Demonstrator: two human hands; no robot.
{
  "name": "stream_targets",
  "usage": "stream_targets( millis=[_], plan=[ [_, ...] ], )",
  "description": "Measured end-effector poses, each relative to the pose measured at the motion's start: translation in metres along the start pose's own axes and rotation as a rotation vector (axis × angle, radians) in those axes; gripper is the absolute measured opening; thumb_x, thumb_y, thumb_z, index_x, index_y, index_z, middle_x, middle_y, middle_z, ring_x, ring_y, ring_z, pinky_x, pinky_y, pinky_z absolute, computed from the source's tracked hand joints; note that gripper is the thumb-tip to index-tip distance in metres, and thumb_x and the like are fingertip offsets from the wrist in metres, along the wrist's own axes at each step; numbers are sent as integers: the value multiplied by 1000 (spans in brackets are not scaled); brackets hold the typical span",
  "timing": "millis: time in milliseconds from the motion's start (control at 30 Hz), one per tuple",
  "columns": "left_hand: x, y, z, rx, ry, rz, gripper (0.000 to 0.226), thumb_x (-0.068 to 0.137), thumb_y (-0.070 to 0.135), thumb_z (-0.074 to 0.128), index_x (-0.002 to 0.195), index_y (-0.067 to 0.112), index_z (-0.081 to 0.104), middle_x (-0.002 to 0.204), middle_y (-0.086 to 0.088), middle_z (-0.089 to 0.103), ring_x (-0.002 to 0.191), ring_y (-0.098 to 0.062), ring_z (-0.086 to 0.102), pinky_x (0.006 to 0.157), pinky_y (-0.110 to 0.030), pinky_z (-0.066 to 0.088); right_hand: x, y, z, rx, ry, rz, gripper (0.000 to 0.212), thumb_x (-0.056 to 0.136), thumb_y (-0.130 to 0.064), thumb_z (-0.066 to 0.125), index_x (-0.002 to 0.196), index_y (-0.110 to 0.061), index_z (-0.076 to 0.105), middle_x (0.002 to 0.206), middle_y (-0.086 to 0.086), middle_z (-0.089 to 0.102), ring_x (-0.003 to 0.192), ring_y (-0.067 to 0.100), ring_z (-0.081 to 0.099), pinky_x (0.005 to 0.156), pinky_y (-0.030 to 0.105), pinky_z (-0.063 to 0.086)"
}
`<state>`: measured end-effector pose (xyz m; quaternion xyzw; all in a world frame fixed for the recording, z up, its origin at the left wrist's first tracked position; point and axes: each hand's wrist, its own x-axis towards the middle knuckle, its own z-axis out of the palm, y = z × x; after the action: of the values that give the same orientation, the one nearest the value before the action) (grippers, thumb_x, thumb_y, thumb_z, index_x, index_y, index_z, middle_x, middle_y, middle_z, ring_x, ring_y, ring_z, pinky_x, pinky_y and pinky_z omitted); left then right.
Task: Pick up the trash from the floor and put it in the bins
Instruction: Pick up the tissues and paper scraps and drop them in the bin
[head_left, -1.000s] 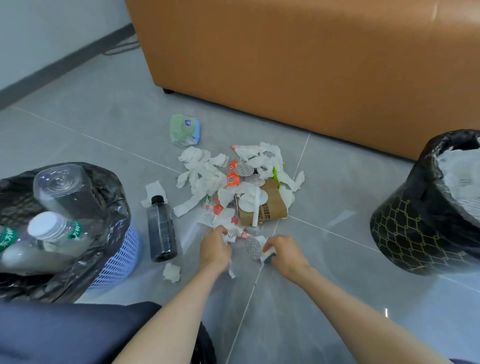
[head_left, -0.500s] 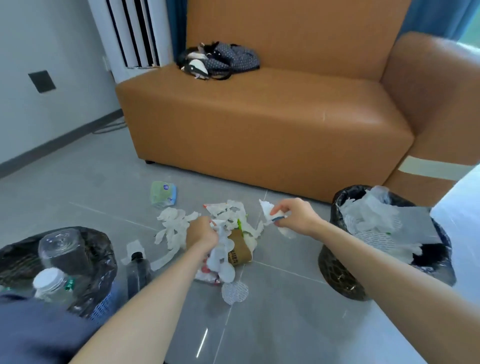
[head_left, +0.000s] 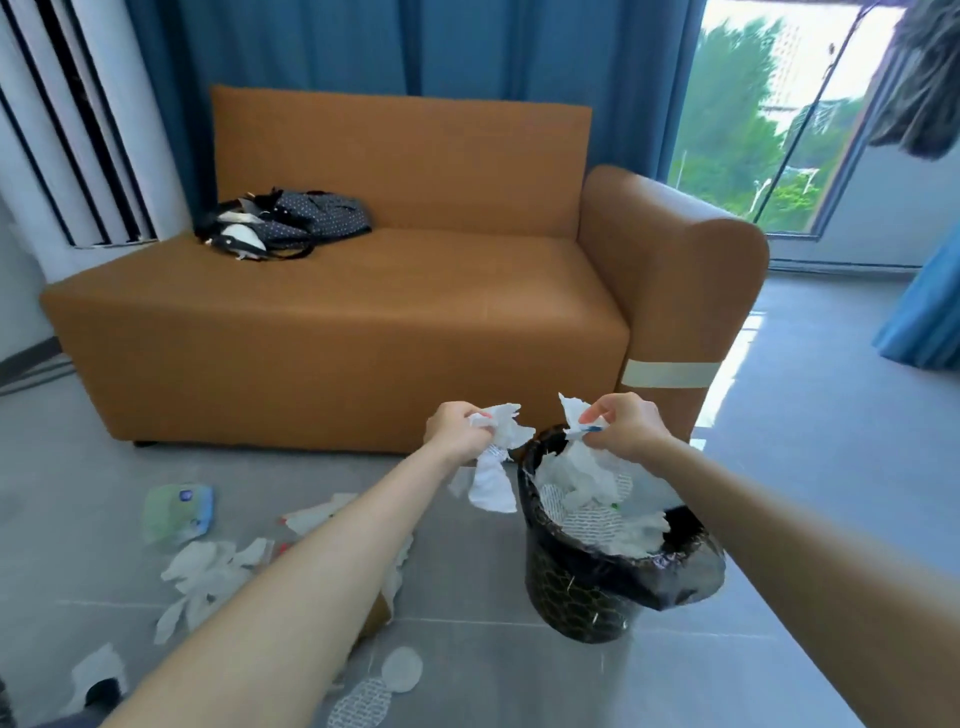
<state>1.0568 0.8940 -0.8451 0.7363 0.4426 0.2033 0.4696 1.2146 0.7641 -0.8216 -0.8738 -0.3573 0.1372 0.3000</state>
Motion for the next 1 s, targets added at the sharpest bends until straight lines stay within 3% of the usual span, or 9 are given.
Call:
stream_targets(
  millis=[100,233,367,467,533,600,733,833,1000],
  plan=[
    [9,15,39,-65,-82,11,22,90,14,53,109,16,63,118,-7,59,88,-22,56,57,-23,47,6,33,-6,7,27,95,19,83,-10,70,101,-16,68,120,10,58,93,19,53,74,27,46],
    [29,20,94,-237,-132,-65,27,93,12,45,116,16,58,135,-2,49,70,-18,53,52,-25,45,17,63,-9,15,75,153,22,81,-9,70,101,-17,67,119,8,58,94,18,52,72,25,43],
    [34,20,136,-426,-266,-173,31,97,14,40,126,19,50,109,-3,59,81,-19,57,65,-31,45,25,82,-14,62,148,202,26,82,-4,69,106,-13,67,122,10,57,100,21,53,77,27,45],
    [31,10,159,-126,-393,-40,38,101,24,34,138,21,39,123,-5,54,107,-25,54,69,-27,40,28,91,-10,70,186,209,26,83,-3,67,106,-14,66,124,9,57,108,23,54,82,27,45],
    [33,-4,166,236,-396,81,42,101,34,28,142,26,34,143,-5,40,134,-31,29,96,-34,34,30,95,-3,62,178,196,27,84,-2,65,106,-16,66,124,9,58,109,22,55,82,26,44],
    [33,-14,163,464,-398,144,45,100,37,22,144,30,31,150,-7,25,137,-34,13,109,-42,21,31,96,5,45,144,159,30,84,0,61,108,-17,65,126,8,57,102,21,54,81,26,44],
    [34,-28,149,823,-312,274,41,99,33,29,138,30,40,135,-12,24,127,-34,20,109,-41,18,33,88,19,20,88,102,36,85,2,58,112,-21,62,128,6,56,91,21,56,76,33,51],
    [37,-31,144,847,-342,266,41,99,34,31,139,34,39,131,-13,24,125,-34,19,107,-42,17,34,84,30,-46,11,47,38,88,-1,57,121,-19,61,134,6,54,101,24,61,69,32,50],
    [37,-32,126,647,-290,243,36,93,38,43,127,37,54,120,-5,30,117,-29,23,103,-36,22,38,89,62,-164,-104,-32,38,91,-11,61,128,-17,57,136,7,55,109,22,60,85,29,47]
  ],
)
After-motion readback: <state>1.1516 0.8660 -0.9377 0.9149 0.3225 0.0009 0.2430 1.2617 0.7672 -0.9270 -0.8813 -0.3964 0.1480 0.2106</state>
